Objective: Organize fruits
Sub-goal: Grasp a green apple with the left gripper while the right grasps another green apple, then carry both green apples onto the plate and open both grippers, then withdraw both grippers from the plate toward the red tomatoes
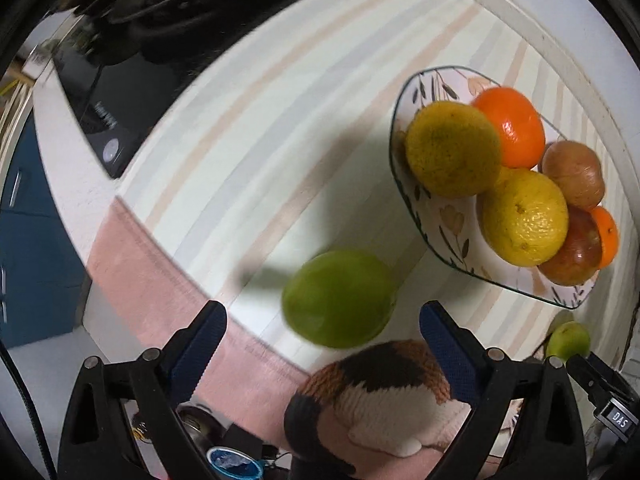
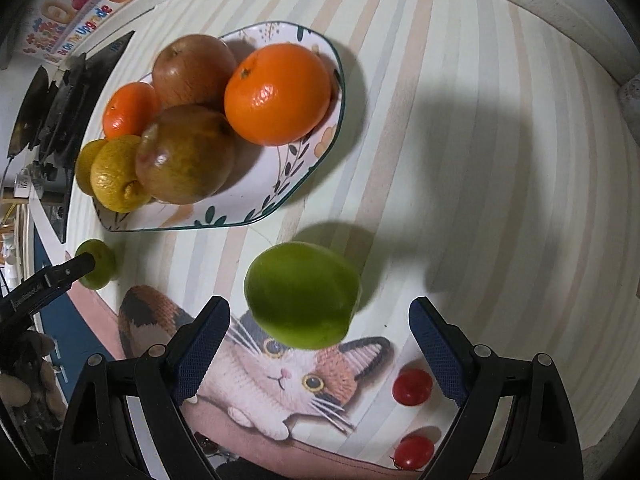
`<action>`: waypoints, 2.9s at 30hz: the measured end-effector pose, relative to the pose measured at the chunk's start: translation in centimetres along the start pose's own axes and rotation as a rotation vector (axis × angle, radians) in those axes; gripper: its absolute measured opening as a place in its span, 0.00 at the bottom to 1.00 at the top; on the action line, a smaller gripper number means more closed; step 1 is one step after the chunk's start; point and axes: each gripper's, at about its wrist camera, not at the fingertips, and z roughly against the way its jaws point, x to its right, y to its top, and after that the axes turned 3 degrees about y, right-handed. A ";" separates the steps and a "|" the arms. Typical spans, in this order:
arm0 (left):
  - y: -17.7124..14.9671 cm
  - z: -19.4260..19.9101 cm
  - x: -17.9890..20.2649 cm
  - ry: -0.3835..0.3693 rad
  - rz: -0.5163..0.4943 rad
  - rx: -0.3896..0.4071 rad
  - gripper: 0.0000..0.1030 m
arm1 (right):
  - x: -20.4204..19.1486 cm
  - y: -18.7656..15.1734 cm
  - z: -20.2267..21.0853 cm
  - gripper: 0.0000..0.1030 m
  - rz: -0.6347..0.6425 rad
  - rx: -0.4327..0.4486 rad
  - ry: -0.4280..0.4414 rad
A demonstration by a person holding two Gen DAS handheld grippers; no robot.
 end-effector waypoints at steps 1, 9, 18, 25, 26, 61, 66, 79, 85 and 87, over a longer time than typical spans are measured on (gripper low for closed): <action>0.1 -0.3 0.4 -0.005 -0.016 0.002 0.94 | -0.1 0.1 -0.3 0.90 -0.002 -0.001 -0.003; 0.5 -0.9 1.7 0.032 -0.067 0.025 0.57 | -1.2 0.6 -1.8 0.73 0.011 -0.015 0.002; -0.4 0.1 1.1 -0.002 -0.058 0.045 0.56 | -2.6 -0.3 -2.2 0.64 0.050 -0.010 0.028; -0.1 7.0 1.2 -0.150 -0.060 0.124 0.56 | -3.3 0.5 2.9 0.64 0.018 0.083 0.138; 0.3 8.0 1.3 -0.169 -0.064 0.141 0.56 | -3.4 1.3 3.9 0.64 0.014 0.104 0.152; 15.0 1.4 4.1 -0.214 -0.091 -0.070 0.81 | -3.5 16.1 0.9 0.76 0.015 0.053 0.065; 14.7 2.2 3.9 -0.196 -0.099 -0.042 0.83 | -3.3 15.7 2.2 0.89 0.021 0.078 0.040; 7.7 8.3 4.7 -0.069 -0.156 0.152 0.92 | -5.0 7.2 6.6 0.91 0.168 0.179 -0.092; 2.0 10.7 5.6 -0.025 -0.150 0.226 0.92 | -5.1 2.2 9.7 0.91 0.243 0.241 -0.109; 0.3 11.4 5.8 -0.017 -0.137 0.245 0.92 | -5.1 0.6 10.9 0.91 0.263 0.265 -0.109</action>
